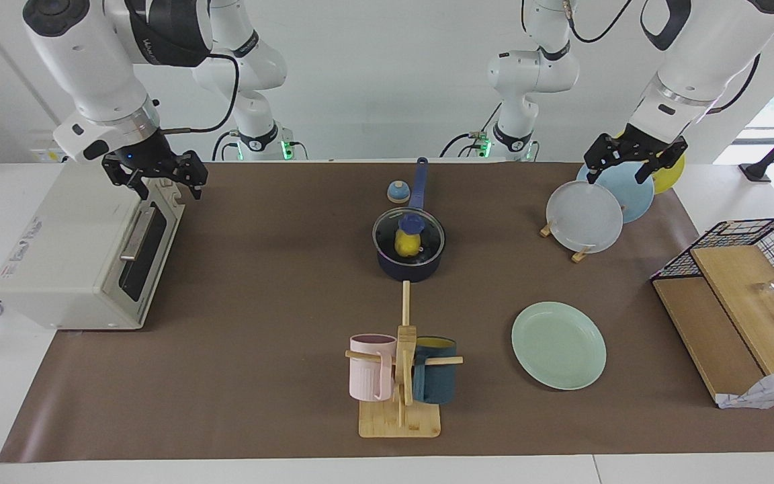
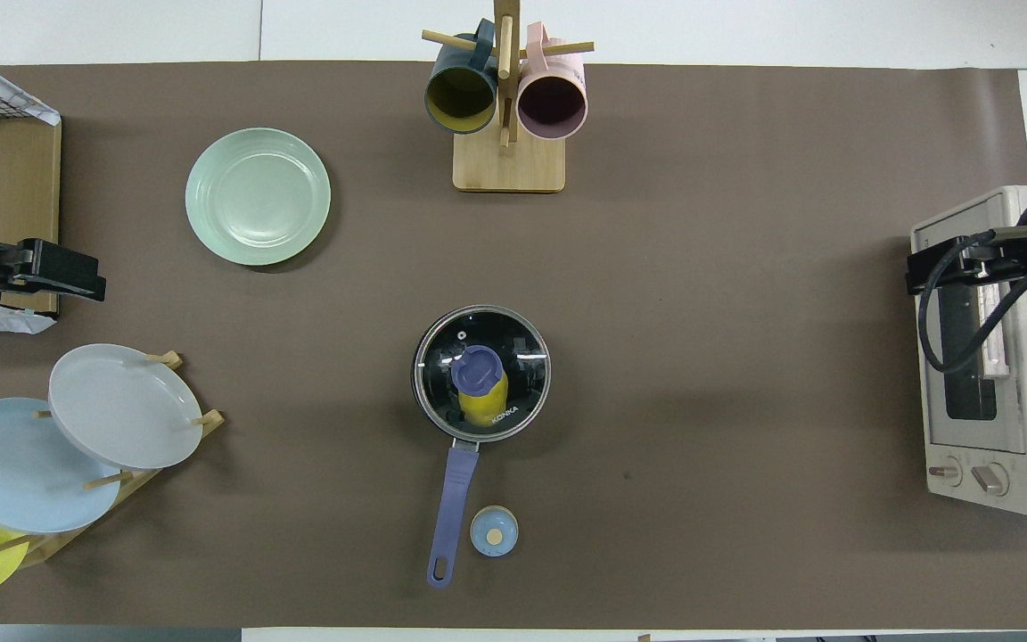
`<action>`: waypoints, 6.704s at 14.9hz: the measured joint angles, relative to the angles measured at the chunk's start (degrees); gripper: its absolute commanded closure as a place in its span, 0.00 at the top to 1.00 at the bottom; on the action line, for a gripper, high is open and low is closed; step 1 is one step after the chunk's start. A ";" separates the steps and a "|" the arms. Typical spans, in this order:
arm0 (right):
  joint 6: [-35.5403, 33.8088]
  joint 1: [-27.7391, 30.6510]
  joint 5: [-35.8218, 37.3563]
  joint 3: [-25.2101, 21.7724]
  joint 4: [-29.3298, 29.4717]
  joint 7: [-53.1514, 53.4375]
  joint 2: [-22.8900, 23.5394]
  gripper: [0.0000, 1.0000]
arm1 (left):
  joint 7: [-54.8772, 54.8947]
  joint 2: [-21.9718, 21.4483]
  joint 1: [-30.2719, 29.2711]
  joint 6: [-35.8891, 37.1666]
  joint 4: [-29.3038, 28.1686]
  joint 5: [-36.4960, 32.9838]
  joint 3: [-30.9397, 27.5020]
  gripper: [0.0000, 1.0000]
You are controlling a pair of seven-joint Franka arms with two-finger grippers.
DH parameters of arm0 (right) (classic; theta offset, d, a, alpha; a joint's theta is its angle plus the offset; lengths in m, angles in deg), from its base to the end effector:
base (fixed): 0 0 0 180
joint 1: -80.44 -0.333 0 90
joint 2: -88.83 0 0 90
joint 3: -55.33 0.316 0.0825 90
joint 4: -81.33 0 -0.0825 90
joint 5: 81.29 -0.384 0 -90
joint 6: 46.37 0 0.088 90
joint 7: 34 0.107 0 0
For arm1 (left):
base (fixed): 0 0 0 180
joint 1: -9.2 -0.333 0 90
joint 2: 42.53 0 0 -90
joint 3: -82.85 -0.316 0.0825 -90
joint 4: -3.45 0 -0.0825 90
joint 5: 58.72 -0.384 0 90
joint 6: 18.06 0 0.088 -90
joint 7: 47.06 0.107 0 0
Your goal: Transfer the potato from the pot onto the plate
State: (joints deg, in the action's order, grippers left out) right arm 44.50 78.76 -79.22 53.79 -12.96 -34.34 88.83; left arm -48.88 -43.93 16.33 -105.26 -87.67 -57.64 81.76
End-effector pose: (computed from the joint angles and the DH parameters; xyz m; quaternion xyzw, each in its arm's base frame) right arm 0.5531 -0.0025 0.5906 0.9994 0.0050 -0.0299 0.0180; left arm 0.5383 -0.0589 0.6245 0.9990 -0.0371 -0.0226 0.0081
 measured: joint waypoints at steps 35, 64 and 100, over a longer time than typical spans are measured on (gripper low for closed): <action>15.34 -38.77 1.15 2.27 12.76 32.43 24.27 1.00 | 0.00 0.00 0.00 0.00 0.00 0.00 0.00 1.00; 22.47 -40.06 2.31 1.83 2.65 30.54 21.06 0.28 | 0.00 0.00 0.00 0.00 0.00 0.00 0.02 1.00; 4.48 -3.93 1.15 0.94 0.26 -8.89 1.91 1.00 | -36.88 13.95 33.76 -41.27 -24.19 3.02 2.24 1.00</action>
State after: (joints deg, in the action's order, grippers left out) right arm 48.98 74.83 -78.07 54.72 -12.70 -43.24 90.74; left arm -85.76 -29.98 50.09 -146.53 -111.86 -54.61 84.00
